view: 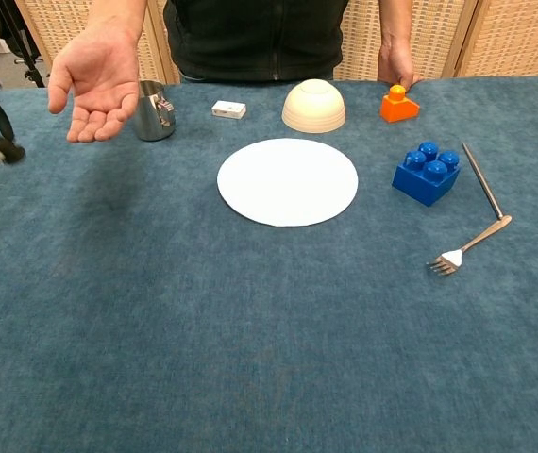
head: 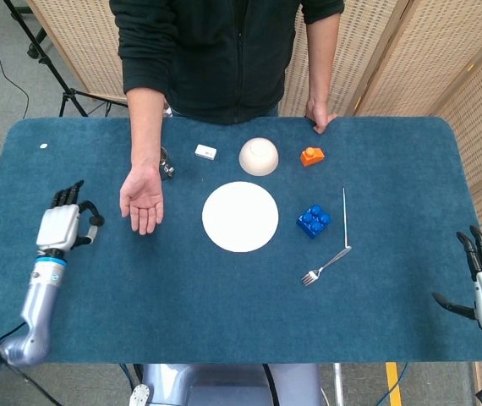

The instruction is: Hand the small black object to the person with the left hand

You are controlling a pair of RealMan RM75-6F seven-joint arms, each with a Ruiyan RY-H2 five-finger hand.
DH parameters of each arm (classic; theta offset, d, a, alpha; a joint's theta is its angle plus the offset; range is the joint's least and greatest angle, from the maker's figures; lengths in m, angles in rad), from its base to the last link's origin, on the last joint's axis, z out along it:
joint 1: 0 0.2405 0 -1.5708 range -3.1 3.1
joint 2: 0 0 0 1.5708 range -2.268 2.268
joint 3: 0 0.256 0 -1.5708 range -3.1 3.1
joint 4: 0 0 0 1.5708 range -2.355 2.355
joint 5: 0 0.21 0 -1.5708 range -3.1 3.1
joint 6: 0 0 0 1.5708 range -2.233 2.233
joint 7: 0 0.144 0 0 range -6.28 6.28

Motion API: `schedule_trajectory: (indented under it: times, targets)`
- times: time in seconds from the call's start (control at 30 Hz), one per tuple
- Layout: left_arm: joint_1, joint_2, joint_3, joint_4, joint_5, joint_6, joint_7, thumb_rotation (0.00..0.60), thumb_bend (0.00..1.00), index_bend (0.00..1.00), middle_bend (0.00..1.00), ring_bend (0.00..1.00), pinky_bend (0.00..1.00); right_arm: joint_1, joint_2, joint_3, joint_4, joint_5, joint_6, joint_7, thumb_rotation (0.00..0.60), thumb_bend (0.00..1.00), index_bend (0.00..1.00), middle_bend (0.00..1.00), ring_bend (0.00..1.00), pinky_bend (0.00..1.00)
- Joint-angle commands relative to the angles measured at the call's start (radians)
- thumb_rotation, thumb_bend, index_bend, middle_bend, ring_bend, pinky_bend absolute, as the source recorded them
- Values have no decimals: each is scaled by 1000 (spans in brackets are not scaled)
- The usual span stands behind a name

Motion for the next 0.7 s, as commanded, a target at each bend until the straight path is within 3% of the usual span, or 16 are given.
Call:
schedule_trajectory:
  times: [0.03,0.17,0.3,0.5,0.7]
  targets:
    - [69,107,-7,-106,151,140,-117,600,442,636,0,0,0,1,-1,-1,-1,-2,-1,-1,600,0,0,0,0,0]
    - [101,192,7,-198,343,251,-233,600,442,643,0,0,0,1,-2,-6,-5,-12,1,-6,600,0,0,0,0,0]
    - [91,212,13,-239,418,275,-244,600,441,645,0,0,0,-2,-1,-7,-9,-15,6,-6,600,0,0,0,0,0]
    - [41,175,5,-273,397,219,-139,600,438,645,0,0,0,-5,5,-4,-9,-10,11,4,600,0,0,0,0,0]
    - [-25,69,-3,-215,298,135,13,600,438,647,0,0,0,-2,10,3,-2,5,2,19,600,0,0,0,0,0]
